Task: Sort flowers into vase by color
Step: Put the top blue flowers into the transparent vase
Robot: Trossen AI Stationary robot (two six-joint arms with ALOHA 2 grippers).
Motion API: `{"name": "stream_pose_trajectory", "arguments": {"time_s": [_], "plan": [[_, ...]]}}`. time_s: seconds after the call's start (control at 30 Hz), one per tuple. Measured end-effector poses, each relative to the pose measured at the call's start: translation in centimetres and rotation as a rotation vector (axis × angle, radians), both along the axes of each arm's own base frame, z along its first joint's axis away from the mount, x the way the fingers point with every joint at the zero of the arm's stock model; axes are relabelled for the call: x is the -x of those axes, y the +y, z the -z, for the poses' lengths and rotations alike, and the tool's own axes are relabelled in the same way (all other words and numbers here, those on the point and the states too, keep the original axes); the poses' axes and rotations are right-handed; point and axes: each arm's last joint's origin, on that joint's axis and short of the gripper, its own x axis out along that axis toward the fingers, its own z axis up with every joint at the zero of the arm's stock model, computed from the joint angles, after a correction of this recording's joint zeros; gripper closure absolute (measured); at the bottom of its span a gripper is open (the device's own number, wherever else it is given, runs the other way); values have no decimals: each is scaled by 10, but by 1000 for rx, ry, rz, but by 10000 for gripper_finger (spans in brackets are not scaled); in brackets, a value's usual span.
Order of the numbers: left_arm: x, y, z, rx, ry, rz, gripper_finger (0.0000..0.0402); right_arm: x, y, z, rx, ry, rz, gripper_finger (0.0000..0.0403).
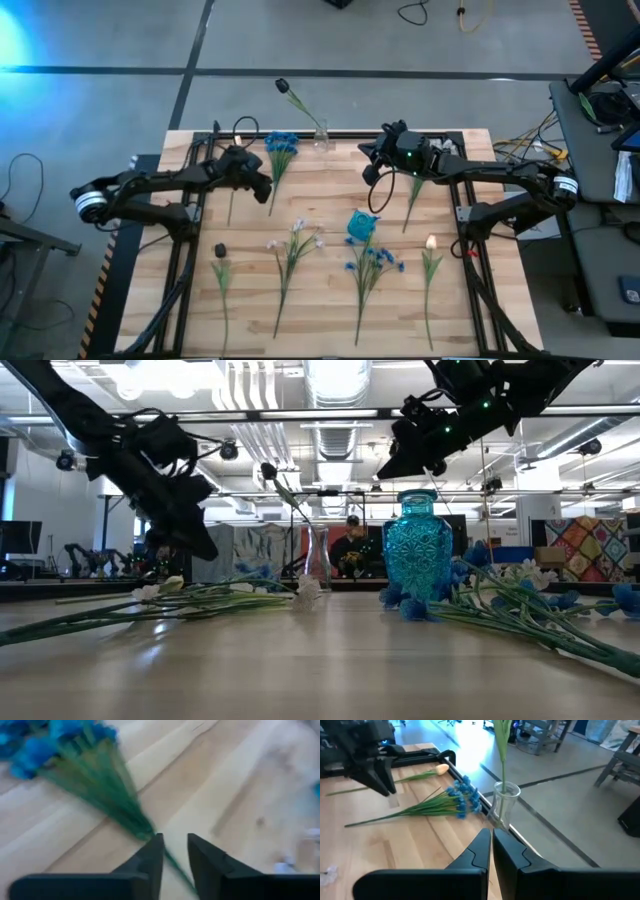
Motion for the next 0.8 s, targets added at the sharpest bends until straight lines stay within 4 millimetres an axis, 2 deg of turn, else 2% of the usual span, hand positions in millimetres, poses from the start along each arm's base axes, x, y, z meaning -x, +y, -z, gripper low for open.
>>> {"name": "stream_pose_trajectory", "arguments": {"time_s": [0.17, 0.3, 0.53, 0.8], "plan": [[-10, 8, 19, 63, 99, -11, 253, 0, 0, 0, 1, -4, 1, 390], [-17, 13, 35, 101, 150, -13, 222, 0, 0, 0, 2, -4, 1, 390], [-25, 18, 40, 87, 130, -13, 217, 0, 0, -1, 5, -5, 2, 390], [-20, 14, 28, 45, 111, 18, 229, 0, 0, -1, 4, -6, 2, 390]]}}
